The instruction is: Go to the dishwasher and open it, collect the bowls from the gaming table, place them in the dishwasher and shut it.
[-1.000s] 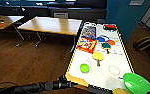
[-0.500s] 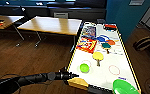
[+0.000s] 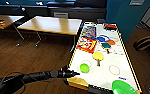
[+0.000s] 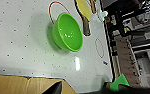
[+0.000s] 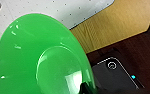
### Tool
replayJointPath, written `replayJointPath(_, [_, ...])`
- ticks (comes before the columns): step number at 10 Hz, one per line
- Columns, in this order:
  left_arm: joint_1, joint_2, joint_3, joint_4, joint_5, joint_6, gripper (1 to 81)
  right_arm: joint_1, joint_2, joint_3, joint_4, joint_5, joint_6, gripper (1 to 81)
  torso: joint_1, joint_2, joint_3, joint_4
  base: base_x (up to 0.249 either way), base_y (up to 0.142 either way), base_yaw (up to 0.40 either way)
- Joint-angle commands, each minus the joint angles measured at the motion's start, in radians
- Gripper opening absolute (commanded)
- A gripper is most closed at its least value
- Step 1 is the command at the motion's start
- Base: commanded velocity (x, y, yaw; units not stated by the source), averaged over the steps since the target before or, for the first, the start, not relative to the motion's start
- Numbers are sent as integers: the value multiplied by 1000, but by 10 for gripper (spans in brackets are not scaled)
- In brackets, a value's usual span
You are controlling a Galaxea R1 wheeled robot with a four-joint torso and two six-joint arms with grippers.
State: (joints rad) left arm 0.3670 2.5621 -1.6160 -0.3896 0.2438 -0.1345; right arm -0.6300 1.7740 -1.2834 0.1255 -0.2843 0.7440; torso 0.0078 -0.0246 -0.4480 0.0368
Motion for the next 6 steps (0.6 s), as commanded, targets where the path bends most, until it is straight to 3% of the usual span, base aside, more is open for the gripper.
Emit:
replayJointPath(1, [-135, 0, 21, -22, 42, -1, 811, 132, -208, 127, -3, -41, 1, 10, 0, 0, 0, 0, 0, 0, 0])
replayJointPath(4, [-156, 57, -39, -22, 69, -1, 811, 103, -305, 144, -15, -41, -15, 10, 0, 0, 0, 0, 0, 0, 0])
replayJointPath(6, [-159, 110, -93, -17, 78, -1, 811, -29, -315, 147, -52, 3, -64, 10, 0, 0, 0, 0, 0, 0, 0])
